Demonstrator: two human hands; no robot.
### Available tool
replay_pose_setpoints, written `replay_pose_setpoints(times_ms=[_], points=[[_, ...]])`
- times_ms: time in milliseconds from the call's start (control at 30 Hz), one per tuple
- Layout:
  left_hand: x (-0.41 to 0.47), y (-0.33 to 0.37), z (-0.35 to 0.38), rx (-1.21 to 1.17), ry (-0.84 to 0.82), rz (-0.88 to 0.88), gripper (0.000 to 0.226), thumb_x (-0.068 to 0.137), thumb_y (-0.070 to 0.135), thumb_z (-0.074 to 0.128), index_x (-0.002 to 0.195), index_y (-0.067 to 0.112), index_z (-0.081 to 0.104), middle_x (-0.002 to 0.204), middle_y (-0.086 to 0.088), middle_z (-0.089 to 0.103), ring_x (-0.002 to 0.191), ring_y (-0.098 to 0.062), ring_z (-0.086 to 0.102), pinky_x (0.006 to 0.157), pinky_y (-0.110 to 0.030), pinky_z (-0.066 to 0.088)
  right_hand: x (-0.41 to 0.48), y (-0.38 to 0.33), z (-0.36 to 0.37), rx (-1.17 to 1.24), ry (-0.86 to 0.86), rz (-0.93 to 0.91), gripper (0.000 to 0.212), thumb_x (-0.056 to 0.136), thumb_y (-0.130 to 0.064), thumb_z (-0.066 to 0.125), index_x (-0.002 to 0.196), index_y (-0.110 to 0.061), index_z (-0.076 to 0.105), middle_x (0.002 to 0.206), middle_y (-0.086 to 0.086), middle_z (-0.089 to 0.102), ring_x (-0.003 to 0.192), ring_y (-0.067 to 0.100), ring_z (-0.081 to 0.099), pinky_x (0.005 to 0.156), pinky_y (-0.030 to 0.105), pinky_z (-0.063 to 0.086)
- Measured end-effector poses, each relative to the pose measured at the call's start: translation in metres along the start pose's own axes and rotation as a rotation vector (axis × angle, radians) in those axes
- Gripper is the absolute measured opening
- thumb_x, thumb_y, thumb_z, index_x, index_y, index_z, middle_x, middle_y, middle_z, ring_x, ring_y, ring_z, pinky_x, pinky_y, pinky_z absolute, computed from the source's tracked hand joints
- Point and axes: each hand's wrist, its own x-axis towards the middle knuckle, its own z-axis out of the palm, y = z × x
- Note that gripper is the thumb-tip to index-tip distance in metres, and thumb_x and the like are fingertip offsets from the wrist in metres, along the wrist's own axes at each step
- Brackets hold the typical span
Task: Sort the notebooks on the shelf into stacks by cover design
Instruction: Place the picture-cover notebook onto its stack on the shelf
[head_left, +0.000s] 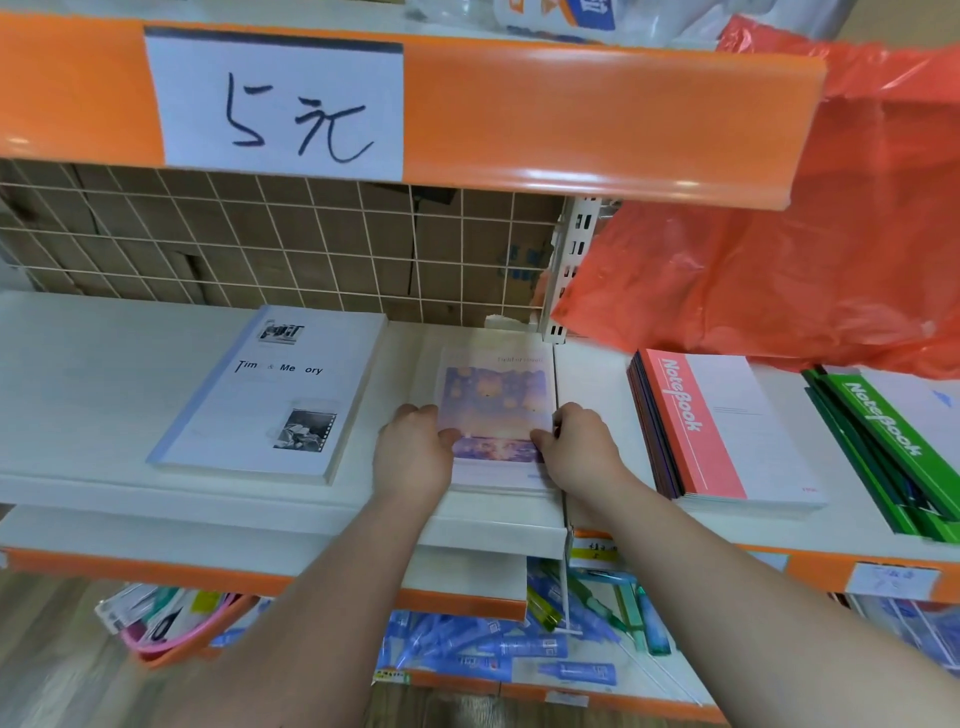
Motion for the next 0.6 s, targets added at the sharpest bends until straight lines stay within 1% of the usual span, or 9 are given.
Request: replay_pose_setpoints(times_ms=[100,167,267,367,433,533,600], points=[[-0.0011,-0.0009,0.0011,0.003,0.011,0.011,0.028,0.092,0.026,0.062,0.075,0.008,0.050,0.084,-0.012,0.047,0.079,-0.037,0.055,0.061,-0.032,0.033,-0.0003,0.0003,-0.0020,-0.012,-0.003,-0.002,0.030,0.096,-0.030,0.056,0.108,-0.002,0.054,0.109,0.016,0.056,0.095,0.031,0.055,0.069,0.028,0.036],[-0.0014,-0.0015,0.0016,0.007,0.014,0.020,0.027,0.092,0.026,0.062,0.076,0.006,0.053,0.085,-0.014,0.051,0.078,-0.037,0.056,0.061,-0.033,0.033,-0.0006,0.0002,-0.0024,-0.010,-0.006,0.004,0.030,0.096,-0.030,0.056,0.109,-0.003,0.053,0.109,0.015,0.057,0.095,0.031,0.055,0.068,0.028,0.036],[-0.0019,-0.0013,0.0016,0.011,0.011,0.021,0.028,0.092,0.026,0.062,0.076,0.005,0.055,0.083,-0.013,0.050,0.078,-0.037,0.056,0.060,-0.032,0.033,-0.0013,0.0000,-0.0020,-0.008,-0.004,0.013,0.029,0.096,-0.030,0.057,0.107,-0.003,0.053,0.107,0.014,0.058,0.087,0.026,0.051,0.068,0.028,0.037],[-0.0025,-0.0011,0.0011,0.016,0.009,0.013,0.029,0.092,0.027,0.061,0.072,0.008,0.050,0.080,-0.010,0.046,0.078,-0.035,0.055,0.061,-0.032,0.032,-0.0021,-0.0009,-0.0015,-0.002,-0.001,0.022,0.028,0.096,-0.030,0.057,0.106,-0.004,0.053,0.106,0.013,0.058,0.084,0.024,0.048,0.068,0.028,0.037],[-0.0024,-0.0010,0.0010,0.020,0.009,0.011,0.030,0.092,0.027,0.062,0.072,0.008,0.050,0.080,-0.010,0.046,0.078,-0.035,0.054,0.061,-0.032,0.032,-0.0027,-0.0013,-0.0011,0.007,0.003,0.026,0.028,0.096,-0.029,0.058,0.105,-0.004,0.053,0.105,0.013,0.058,0.083,0.023,0.048,0.067,0.028,0.036],[-0.0031,-0.0002,0.0002,0.021,0.004,0.008,0.032,0.092,0.027,0.062,0.070,0.011,0.045,0.079,-0.010,0.046,0.077,-0.035,0.054,0.060,-0.032,0.032,-0.0040,-0.0017,-0.0014,0.008,0.004,0.028,0.026,0.096,-0.029,0.058,0.104,-0.005,0.053,0.103,0.013,0.058,0.082,0.023,0.048,0.066,0.028,0.036],[-0.0034,0.0002,-0.0006,0.029,0.001,0.012,0.031,0.092,0.027,0.062,0.070,0.010,0.047,0.079,-0.010,0.047,0.078,-0.035,0.054,0.061,-0.032,0.031,-0.0046,-0.0020,-0.0008,0.007,0.007,0.023,0.025,0.096,-0.029,0.057,0.103,-0.005,0.053,0.103,0.013,0.058,0.082,0.023,0.048,0.066,0.028,0.035]])
